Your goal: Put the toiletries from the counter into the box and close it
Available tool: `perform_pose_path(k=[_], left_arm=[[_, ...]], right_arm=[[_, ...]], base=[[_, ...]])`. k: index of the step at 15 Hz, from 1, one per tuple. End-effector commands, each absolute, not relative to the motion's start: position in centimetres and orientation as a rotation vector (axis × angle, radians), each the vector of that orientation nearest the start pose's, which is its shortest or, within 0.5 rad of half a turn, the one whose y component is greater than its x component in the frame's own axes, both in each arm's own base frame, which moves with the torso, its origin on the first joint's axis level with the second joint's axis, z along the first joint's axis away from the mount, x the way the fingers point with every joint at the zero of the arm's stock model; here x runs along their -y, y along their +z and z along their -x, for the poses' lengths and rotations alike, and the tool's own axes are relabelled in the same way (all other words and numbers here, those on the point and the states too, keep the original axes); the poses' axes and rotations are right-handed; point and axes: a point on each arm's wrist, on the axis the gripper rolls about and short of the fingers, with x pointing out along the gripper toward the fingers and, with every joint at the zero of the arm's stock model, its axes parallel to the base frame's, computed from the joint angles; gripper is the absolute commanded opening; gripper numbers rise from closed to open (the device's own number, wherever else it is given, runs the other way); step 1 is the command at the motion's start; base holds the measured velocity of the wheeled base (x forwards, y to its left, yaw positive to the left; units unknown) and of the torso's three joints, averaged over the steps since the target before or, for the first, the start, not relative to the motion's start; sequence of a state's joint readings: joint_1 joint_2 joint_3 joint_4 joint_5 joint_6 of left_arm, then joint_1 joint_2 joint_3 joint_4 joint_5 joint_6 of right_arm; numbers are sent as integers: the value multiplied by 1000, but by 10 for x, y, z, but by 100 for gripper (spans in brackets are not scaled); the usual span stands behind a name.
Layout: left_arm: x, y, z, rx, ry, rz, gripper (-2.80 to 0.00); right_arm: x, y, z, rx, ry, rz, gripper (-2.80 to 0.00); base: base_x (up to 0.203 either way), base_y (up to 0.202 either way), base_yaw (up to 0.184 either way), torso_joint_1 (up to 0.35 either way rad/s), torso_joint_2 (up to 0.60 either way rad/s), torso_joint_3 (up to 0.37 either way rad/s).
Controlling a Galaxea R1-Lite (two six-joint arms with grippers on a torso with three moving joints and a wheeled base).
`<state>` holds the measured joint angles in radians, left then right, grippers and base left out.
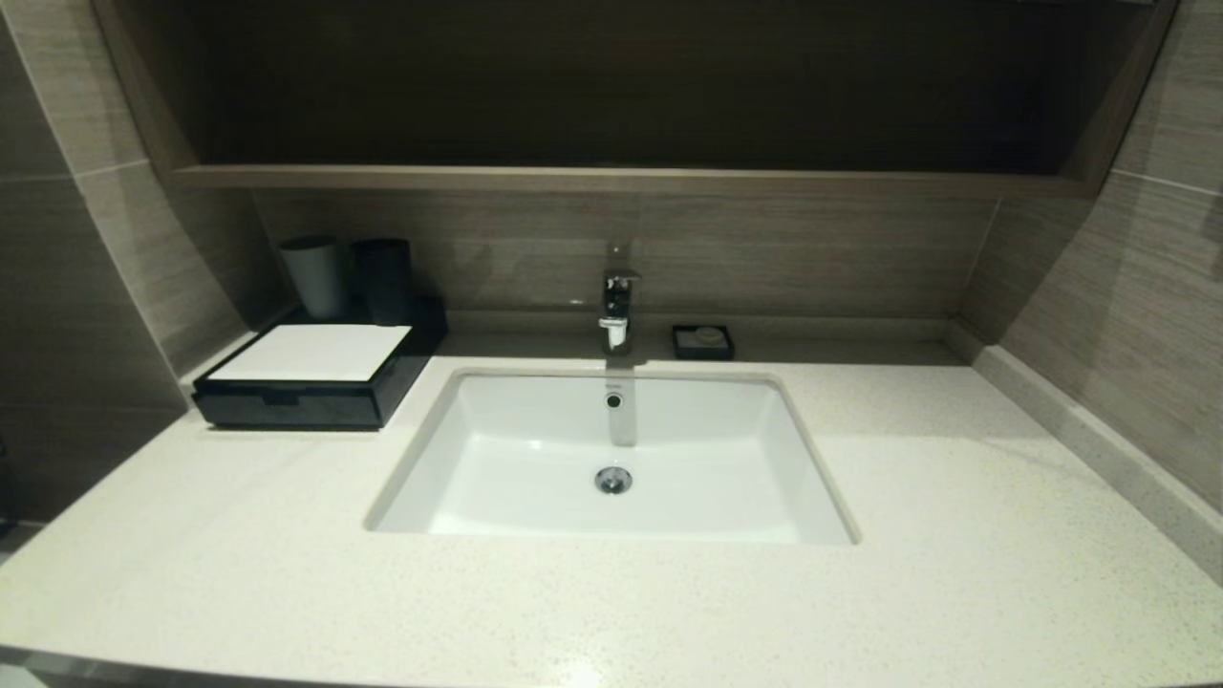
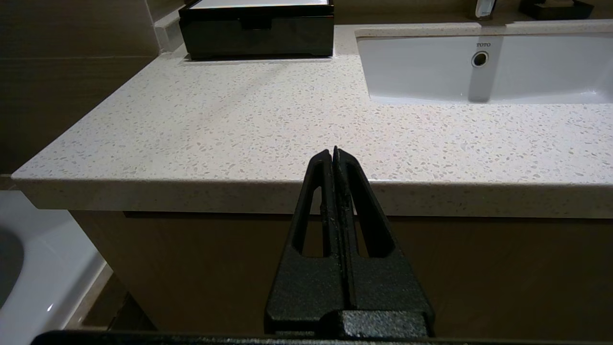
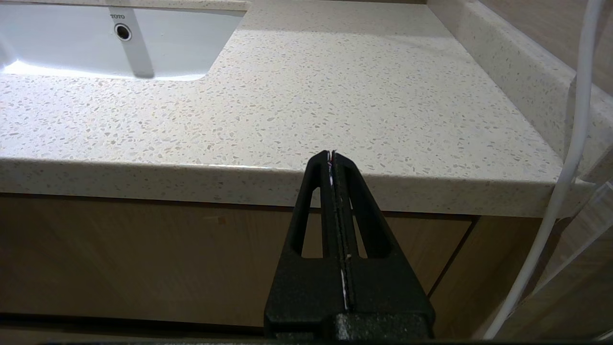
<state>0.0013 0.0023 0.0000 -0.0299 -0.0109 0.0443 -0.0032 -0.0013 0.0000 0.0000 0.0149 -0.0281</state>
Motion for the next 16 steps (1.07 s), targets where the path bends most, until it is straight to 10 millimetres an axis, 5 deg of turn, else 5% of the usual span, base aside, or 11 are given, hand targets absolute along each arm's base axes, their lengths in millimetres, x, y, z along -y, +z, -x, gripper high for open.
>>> perform_pose_path(k=[1, 16], left_arm=[[0, 73, 21, 8, -9, -45, -280], [0, 73, 21, 8, -9, -45, -280]], right_arm=[[0, 75, 23, 0, 12, 29, -280], [0, 75, 23, 0, 11, 28, -280]], base=[[0, 0, 0, 0, 0, 0], [0, 0, 0, 0, 0, 0]])
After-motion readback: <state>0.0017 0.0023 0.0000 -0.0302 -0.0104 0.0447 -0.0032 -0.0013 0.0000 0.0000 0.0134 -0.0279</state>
